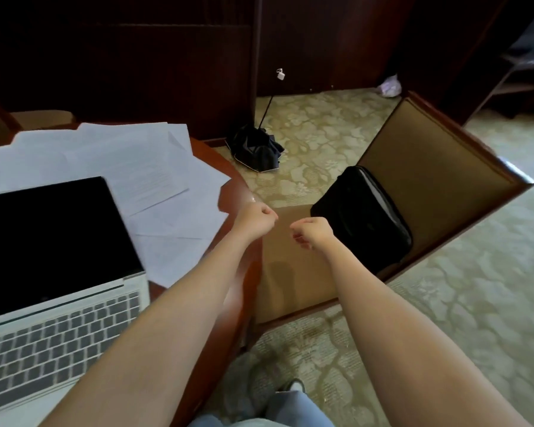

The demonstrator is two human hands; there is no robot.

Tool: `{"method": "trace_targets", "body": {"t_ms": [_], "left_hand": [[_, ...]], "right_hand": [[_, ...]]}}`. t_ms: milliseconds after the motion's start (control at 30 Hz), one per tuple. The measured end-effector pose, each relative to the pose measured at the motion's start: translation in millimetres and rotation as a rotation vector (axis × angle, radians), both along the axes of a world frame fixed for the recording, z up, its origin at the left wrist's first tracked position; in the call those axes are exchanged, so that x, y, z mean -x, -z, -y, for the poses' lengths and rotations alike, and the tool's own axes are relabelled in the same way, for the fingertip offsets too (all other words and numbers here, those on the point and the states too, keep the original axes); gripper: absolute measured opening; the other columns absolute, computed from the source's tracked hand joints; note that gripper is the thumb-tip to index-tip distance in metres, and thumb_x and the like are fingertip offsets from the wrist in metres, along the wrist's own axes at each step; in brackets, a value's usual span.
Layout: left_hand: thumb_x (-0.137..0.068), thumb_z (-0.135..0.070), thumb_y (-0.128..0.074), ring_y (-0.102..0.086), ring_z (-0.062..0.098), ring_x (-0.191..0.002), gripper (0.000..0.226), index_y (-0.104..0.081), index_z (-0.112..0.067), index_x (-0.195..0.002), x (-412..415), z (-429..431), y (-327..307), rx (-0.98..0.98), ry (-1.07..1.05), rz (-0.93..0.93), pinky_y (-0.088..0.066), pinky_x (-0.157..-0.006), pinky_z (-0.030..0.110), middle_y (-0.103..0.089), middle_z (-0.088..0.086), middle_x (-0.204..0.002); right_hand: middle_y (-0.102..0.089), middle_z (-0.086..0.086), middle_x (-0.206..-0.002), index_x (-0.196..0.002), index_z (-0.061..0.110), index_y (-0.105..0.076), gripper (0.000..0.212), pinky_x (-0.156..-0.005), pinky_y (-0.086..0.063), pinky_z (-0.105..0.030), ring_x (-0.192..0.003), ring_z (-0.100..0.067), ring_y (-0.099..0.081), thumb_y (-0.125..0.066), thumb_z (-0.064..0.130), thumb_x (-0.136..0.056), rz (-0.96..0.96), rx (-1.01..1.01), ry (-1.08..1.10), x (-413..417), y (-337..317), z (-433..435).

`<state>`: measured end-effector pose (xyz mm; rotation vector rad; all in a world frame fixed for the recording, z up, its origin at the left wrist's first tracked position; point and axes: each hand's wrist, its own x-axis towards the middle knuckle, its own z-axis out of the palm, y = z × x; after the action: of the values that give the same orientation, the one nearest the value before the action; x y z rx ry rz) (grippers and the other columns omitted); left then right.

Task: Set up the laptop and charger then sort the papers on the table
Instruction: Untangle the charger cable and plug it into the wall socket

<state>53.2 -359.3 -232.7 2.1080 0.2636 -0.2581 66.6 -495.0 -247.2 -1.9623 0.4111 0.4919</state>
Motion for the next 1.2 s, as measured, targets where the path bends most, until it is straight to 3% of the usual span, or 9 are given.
{"method": "trace_targets", "body": {"t_ms": [100,167,300,700,767,867,967,1100,1200], "left_hand": [[-0.092,-0.013,-0.045,-0.055,0.014,-0.08,0.023,-0.064,-0.019,-0.082,-22.7,44.4,2.9,0.011,0.021,-0.025,-0.042,-0.069,0.023,-0.064,-0.001,-0.092],[-0.093,-0.012,-0.044,-0.054,0.015,-0.081,0.023,-0.063,-0.019,-0.081,-36.9,74.9,5.0,0.036,0.034,-0.045,-0.041,-0.073,0.024,-0.063,-0.001,-0.091],[-0.094,-0.016,-0.046,-0.055,0.013,-0.083,0.018,-0.062,-0.017,-0.086,-63.1,122.7,5.8,0.068,0.061,-0.068,-0.043,-0.076,0.026,-0.06,-0.005,-0.084],[-0.093,-0.014,-0.046,-0.05,0.007,-0.066,0.025,-0.059,-0.022,-0.074,-138.1,175.7,27.4,0.03,0.148,-0.134,-0.042,-0.072,0.026,-0.058,-0.007,-0.073],[-0.094,-0.013,-0.046,-0.052,0.009,-0.07,0.026,-0.059,-0.022,-0.073,-154.9,180.7,30.3,0.027,0.172,-0.142,-0.042,-0.073,0.026,-0.059,-0.006,-0.074],[-0.094,-0.012,-0.044,-0.054,0.013,-0.078,0.023,-0.06,-0.019,-0.08,-183.3,188.3,30.1,-0.008,0.235,-0.152,-0.041,-0.074,0.026,-0.061,-0.003,-0.081],[-0.094,-0.012,-0.044,-0.055,0.013,-0.074,0.023,-0.059,-0.022,-0.079,-208.8,195.8,34.1,-0.031,0.277,-0.16,-0.046,-0.073,0.028,-0.062,0.001,-0.091],[-0.095,-0.01,-0.043,-0.052,0.008,-0.066,0.022,-0.062,-0.015,-0.085,-227.9,205.7,45.2,-0.055,0.306,-0.191,-0.041,-0.056,0.017,-0.06,0.0,-0.09],[-0.096,-0.012,-0.044,-0.06,0.017,-0.084,0.029,-0.058,-0.023,-0.073,-236.6,215.8,58.3,-0.069,0.335,-0.247,-0.046,-0.07,0.024,-0.063,0.004,-0.099]], "right_hand": [[-0.057,-0.005,-0.065,-0.066,0.013,-0.06,0.025,-0.039,-0.039,-0.015,-0.054,-0.014,-0.05,-0.05,-0.001,-0.084,-0.01,-0.01,0.031,-11.2,-2.1,47.7],[-0.058,-0.004,-0.067,-0.072,0.011,-0.062,0.021,-0.05,-0.043,-0.018,-0.056,-0.013,-0.051,-0.05,0.0,-0.085,-0.022,-0.014,0.084,-18.4,-3.4,82.4],[-0.06,-0.003,-0.068,-0.078,0.011,-0.063,0.017,-0.054,-0.043,-0.02,-0.056,-0.011,-0.053,-0.051,0.005,-0.088,-0.051,-0.017,0.233,-33.1,3.0,146.6],[-0.056,-0.003,-0.065,-0.074,0.01,-0.061,0.025,-0.055,-0.043,-0.02,-0.056,-0.011,-0.049,-0.046,0.003,-0.092,-0.071,-0.008,0.407,-82.2,25.5,212.7],[-0.062,-0.006,-0.074,-0.076,0.011,-0.063,0.025,-0.061,-0.048,-0.023,-0.062,-0.013,-0.053,-0.045,0.005,-0.092,-0.069,0.05,0.419,-96.4,29.6,217.5],[-0.065,-0.012,-0.11,-0.072,0.019,-0.063,0.033,-0.092,-0.05,-0.036,-0.093,-0.022,-0.058,-0.042,0.004,-0.092,-0.066,0.17,0.418,-117.5,33.5,226.1],[-0.059,-0.013,-0.122,-0.102,0.009,-0.067,0.03,-0.091,-0.045,-0.034,-0.109,-0.029,-0.056,-0.038,0.004,-0.094,-0.068,0.283,0.387,-133.3,37.5,230.9],[-0.054,-0.015,-0.128,-0.119,0.008,-0.058,0.034,-0.079,-0.044,-0.036,-0.099,-0.03,-0.055,-0.037,0.002,-0.093,-0.079,0.374,0.234,-146.8,50.0,231.6],[-0.044,-0.013,-0.141,-0.14,0.013,-0.041,0.049,-0.083,-0.043,-0.037,-0.109,-0.032,-0.054,-0.036,0.004,-0.092,-0.129,0.379,0.168,-156.5,67.7,236.3]]}}
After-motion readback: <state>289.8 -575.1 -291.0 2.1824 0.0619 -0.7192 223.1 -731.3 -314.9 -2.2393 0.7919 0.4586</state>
